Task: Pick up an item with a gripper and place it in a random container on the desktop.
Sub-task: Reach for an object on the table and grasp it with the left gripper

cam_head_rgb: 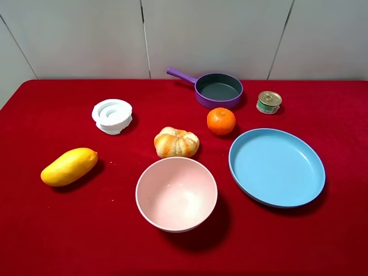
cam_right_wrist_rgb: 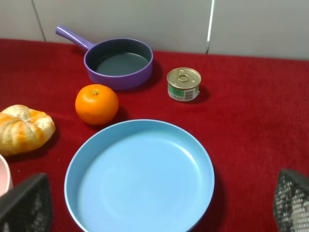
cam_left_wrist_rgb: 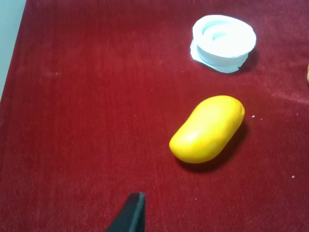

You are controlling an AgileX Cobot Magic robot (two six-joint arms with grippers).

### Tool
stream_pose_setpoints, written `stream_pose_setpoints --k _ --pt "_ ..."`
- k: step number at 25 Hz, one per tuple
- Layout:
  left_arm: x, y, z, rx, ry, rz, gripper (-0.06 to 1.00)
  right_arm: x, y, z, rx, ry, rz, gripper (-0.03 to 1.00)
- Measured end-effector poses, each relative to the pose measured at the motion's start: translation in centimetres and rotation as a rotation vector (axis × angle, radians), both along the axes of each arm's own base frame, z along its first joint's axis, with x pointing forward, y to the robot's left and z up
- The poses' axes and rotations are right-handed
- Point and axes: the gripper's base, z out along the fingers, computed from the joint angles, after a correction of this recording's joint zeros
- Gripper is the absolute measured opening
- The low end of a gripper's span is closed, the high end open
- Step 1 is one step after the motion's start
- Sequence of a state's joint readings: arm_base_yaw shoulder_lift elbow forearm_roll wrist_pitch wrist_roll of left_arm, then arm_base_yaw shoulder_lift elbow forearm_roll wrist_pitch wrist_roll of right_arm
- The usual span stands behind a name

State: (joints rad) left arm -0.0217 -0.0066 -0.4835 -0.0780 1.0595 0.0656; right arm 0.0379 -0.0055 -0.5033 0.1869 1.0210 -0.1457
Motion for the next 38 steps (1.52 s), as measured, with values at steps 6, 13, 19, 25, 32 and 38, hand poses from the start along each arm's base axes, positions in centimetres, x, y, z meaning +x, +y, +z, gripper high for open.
stream_pose_setpoints --k 6,13,19,25,32,38 --pt "0.00 0.00 0.00 0.000 0.000 0.000 0.98 0.00 0.00 0.00 0.000 0.000 0.000 0.69" --pt "0.00 0.00 0.00 0.000 0.000 0.000 0.98 0.00 0.00 0.00 0.000 0.000 0.000 0.69" --pt "0.00 0.00 0.00 0.000 0.000 0.000 0.98 0.00 0.00 0.00 0.000 0.000 0.000 0.69" --pt "0.00 0.00 0.00 0.000 0.000 0.000 0.98 0.00 0.00 0.00 0.000 0.000 0.000 0.69" --pt "0.00 0.00 0.00 0.000 0.000 0.000 0.98 0.00 0.00 0.00 0.000 0.000 0.000 0.69" --pt "0.00 0.00 0.00 0.000 0.000 0.000 0.98 0.00 0.00 0.00 0.000 0.000 0.000 0.69"
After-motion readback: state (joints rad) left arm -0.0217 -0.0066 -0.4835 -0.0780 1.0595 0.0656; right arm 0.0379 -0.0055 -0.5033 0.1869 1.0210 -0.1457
